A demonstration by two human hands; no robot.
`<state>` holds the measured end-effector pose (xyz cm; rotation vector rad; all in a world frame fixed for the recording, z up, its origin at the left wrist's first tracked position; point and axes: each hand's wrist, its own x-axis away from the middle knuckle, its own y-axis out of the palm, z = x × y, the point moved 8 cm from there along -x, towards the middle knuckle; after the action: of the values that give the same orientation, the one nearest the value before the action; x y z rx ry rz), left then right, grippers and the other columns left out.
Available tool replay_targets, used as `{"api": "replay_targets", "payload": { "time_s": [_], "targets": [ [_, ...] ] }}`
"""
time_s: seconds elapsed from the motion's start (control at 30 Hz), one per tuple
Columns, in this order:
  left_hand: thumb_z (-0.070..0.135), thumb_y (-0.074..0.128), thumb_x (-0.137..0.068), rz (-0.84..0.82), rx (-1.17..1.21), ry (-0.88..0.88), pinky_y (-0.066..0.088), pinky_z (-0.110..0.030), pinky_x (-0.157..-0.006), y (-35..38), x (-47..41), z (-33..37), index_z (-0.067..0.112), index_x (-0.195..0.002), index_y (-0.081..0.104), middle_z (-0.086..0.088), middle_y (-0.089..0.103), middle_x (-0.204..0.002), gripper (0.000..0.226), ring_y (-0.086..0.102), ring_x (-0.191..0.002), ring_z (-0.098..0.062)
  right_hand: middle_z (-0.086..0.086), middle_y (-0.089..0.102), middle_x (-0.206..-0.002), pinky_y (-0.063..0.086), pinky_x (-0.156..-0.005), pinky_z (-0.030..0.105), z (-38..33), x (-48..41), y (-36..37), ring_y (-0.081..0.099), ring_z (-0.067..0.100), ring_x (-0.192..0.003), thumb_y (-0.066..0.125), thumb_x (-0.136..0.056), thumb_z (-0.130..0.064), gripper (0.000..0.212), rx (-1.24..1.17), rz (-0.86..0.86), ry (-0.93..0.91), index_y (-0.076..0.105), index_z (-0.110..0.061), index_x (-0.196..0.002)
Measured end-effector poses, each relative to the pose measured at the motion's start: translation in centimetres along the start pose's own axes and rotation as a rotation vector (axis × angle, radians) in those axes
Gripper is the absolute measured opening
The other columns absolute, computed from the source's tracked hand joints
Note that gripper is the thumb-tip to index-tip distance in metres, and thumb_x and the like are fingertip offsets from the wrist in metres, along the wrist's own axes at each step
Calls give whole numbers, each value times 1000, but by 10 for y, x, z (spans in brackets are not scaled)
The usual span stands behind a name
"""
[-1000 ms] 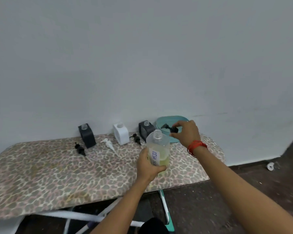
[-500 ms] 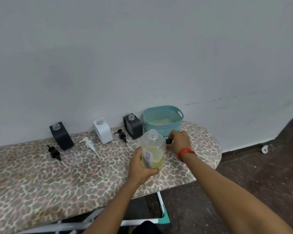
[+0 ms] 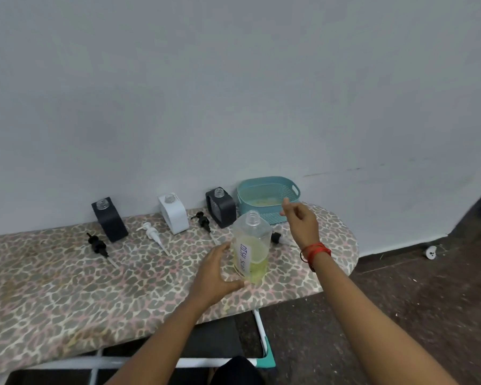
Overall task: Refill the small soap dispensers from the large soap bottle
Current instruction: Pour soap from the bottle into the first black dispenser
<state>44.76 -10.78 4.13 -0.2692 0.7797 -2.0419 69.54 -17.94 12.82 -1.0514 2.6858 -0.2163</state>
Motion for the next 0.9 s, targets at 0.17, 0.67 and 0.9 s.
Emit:
{"api": "replay_targets", "payload": {
  "time_s": [0.17,0.67,0.9],
  "targets": [
    [44,79,-85,137,-271,-79,35,-44,-119,-63,25,-42,17,-154,37,-6,41,-158,85,40,-144,-24,-3,73,-111,50,-94,31,-37,33,26,65,2,-104,58,-76,-76,71,-185,-234,-142,62,-22,-122],
    [54,59,-97,157,-474,-196,23,-39,-125,-147,67,-135,15,-155,41,-6,37,-163,73,32,-151,-21,-7,69,-117,53,-98,52,-17,52,67,65,16,-111,91,-69,-18,53,-94,-285,-132,64,-31,-114],
    [55,57,-97,159,-447,-191,18,-36,-126,-147,67,-138,17,-156,40,-5,34,-164,72,29,-153,-19,-3,71,-115,54,-97,45,-37,73,117,65,15,-109,91,-68,-22,55,-94,-260,-153,66,-20,-117]
  ]
}}
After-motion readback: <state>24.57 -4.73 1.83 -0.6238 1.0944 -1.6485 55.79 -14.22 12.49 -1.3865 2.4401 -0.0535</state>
